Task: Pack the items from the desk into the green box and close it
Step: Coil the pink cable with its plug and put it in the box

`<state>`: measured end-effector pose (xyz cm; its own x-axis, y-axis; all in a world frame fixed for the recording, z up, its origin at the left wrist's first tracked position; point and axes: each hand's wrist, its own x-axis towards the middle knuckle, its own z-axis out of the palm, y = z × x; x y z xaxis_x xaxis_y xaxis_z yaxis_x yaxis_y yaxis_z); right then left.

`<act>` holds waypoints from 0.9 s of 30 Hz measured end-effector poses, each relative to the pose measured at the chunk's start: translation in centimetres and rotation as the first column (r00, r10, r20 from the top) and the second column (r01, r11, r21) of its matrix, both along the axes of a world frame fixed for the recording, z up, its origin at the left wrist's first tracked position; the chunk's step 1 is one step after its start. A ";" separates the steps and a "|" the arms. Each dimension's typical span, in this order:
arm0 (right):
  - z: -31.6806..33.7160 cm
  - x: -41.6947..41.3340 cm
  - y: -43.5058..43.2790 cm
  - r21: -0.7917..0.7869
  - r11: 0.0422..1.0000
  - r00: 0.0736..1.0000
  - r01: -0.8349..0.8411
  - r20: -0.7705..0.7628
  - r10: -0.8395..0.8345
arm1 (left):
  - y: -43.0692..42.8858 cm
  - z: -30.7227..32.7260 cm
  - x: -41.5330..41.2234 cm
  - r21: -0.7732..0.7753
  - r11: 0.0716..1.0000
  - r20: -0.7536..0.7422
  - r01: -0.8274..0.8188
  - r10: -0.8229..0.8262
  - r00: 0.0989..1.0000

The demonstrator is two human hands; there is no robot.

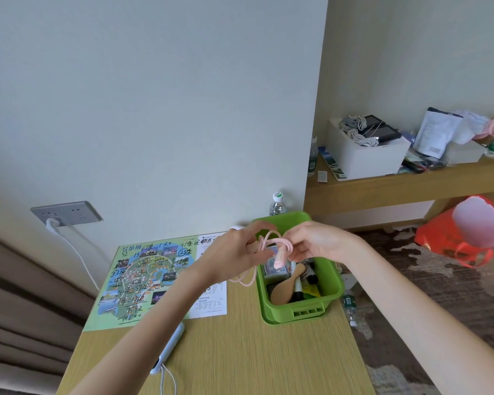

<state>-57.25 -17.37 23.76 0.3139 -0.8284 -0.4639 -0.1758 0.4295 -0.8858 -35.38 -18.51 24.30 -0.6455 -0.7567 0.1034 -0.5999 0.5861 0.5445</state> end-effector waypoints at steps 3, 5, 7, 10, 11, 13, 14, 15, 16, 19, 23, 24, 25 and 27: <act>-0.6 -0.6 0.4 0.068 0.998 1.000 -0.001 -0.026 0.003 | 0.3 -0.6 -0.8 -0.015 0.999 0.033 0.043 -0.042 0.999; -1.0 -1.0 0.8 0.089 0.996 0.999 -0.010 -0.034 0.013 | 0.4 -1.1 -1.4 -0.020 0.998 0.034 0.054 -0.053 0.998; -1.6 -1.5 1.2 0.100 0.995 0.999 -0.017 -0.039 0.021 | 0.4 -1.7 -1.8 -0.034 0.997 0.036 0.075 -0.074 0.997; -3.1 -2.3 1.4 0.131 0.991 0.999 0.031 0.037 -0.036 | 0.2 -2.7 -2.7 -0.070 0.995 0.046 0.071 -0.068 0.997; -3.6 -2.6 1.4 0.145 0.988 0.993 0.055 0.092 -0.069 | 0.1 -3.1 -3.1 -0.087 0.995 0.059 0.045 -0.040 0.997; -4.4 -3.3 1.3 0.184 0.976 0.968 0.118 0.198 -0.154 | -0.4 -4.1 -4.0 -0.134 0.991 0.099 -0.022 0.035 0.995; -4.8 -3.6 1.3 0.206 0.968 0.952 0.143 0.239 -0.191 | -0.7 -4.7 -4.4 -0.160 0.986 0.121 -0.050 0.070 0.990; -5.0 -3.9 1.2 0.211 0.966 0.942 0.150 0.266 -0.205 | -1.0 -5.2 -4.8 -0.176 0.982 0.140 -0.073 0.099 0.985; -5.4 -4.2 1.1 0.188 0.973 0.944 0.135 0.273 -0.184 | -1.4 -5.7 -5.1 -0.178 0.980 0.150 -0.089 0.116 0.982; -6.6 -4.3 0.9 0.087 0.988 0.967 0.128 0.208 -0.144 | -2.5 -7.0 -5.9 -0.125 0.987 0.140 -0.098 0.116 0.983; -7.9 -3.8 0.0 0.107 0.944 0.927 0.313 0.183 -0.328 | -3.9 -8.0 -7.0 -0.095 0.991 0.109 -0.095 0.105 0.988; -8.1 -3.8 -0.3 0.110 0.932 0.915 0.346 0.182 -0.361 | -4.3 -8.3 -7.2 -0.094 0.991 0.107 -0.097 0.107 0.988; -8.3 -3.7 -0.7 0.098 0.919 0.905 0.383 0.157 -0.394 | -4.7 -8.5 -7.3 -0.096 0.991 0.113 -0.097 0.108 0.988; -8.3 -3.8 -1.5 -0.006 0.885 0.885 0.466 0.011 -0.466 | -5.7 -9.0 -7.5 -0.091 0.991 0.134 -0.094 0.105 0.985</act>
